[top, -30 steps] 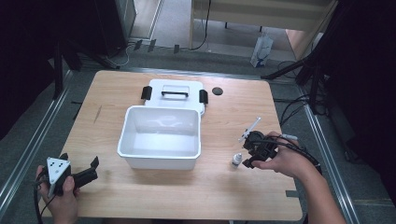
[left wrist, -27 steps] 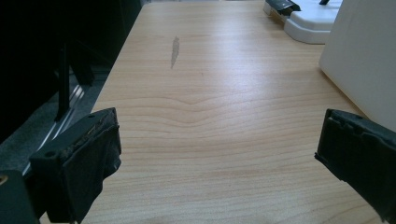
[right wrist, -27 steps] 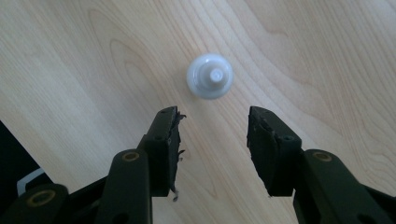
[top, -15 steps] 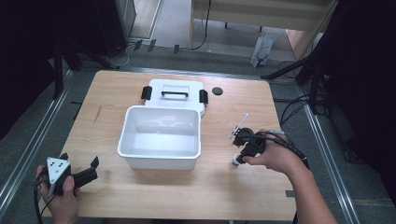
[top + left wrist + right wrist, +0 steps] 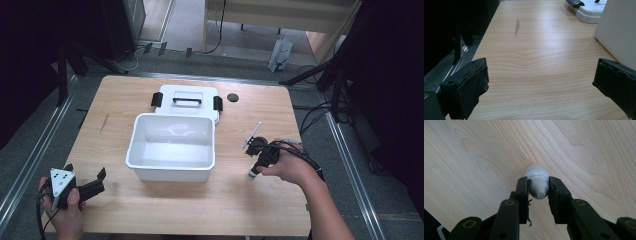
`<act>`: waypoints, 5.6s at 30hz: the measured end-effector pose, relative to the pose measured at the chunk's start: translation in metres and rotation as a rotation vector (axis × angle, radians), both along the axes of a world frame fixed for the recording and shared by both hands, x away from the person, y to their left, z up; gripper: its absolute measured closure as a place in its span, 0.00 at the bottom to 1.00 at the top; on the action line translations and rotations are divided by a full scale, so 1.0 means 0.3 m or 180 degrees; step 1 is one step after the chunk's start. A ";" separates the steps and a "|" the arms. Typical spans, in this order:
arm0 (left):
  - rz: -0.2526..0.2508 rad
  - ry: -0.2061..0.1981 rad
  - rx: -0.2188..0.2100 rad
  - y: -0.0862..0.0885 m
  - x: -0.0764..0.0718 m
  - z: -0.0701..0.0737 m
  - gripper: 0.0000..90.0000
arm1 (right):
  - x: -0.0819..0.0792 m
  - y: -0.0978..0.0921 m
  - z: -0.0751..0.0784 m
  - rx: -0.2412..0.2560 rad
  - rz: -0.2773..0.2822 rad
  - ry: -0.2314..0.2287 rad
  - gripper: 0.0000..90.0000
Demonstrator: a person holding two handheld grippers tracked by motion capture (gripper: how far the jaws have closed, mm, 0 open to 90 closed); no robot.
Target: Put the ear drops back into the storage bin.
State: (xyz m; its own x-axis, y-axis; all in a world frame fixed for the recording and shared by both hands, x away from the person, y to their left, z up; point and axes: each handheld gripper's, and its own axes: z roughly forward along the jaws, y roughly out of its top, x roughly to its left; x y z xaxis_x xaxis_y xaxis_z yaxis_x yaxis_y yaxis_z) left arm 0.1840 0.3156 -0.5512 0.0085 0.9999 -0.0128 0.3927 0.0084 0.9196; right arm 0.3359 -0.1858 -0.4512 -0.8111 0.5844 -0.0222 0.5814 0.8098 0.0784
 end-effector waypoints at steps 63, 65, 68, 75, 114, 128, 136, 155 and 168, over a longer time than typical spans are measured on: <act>-0.0014 0.0006 -0.0008 0.000 0.003 0.000 0.01 | 0.043 0.403 0.473 0.0276 0.0965 -0.0316 0.80; -0.0014 0.0004 -0.0011 0.001 0.003 0.000 0.01 | 0.047 0.419 0.465 0.0282 0.1003 -0.0305 0.80; -0.0014 0.0005 -0.0015 0.001 0.003 0.000 0.01 | 0.052 0.441 0.451 0.0287 0.1026 -0.0270 0.80; -0.0017 0.0003 -0.0016 0.001 0.004 0.000 0.01 | 0.071 0.474 0.401 0.0245 0.1113 -0.0248 0.80; -0.0022 -0.0001 0.0000 -0.001 0.003 0.000 0.01 | 0.098 0.512 0.095 -0.0030 0.1659 -0.0434 0.80; -0.0009 -0.0002 0.0006 -0.001 0.003 0.000 0.04 | 0.111 0.535 0.060 -0.0161 0.1549 -0.0283 0.77; -0.0009 -0.0003 0.0007 -0.002 0.003 0.000 0.04 | 0.108 0.533 0.061 -0.0148 0.1544 -0.0274 0.75; -0.0009 -0.0003 0.0012 -0.002 0.004 0.000 0.04 | 0.075 0.476 0.216 0.0360 0.1294 -0.0722 0.14; -0.0009 0.0002 0.0019 -0.004 0.004 0.000 0.04 | 0.025 0.355 0.294 0.0369 0.1118 -0.0901 0.00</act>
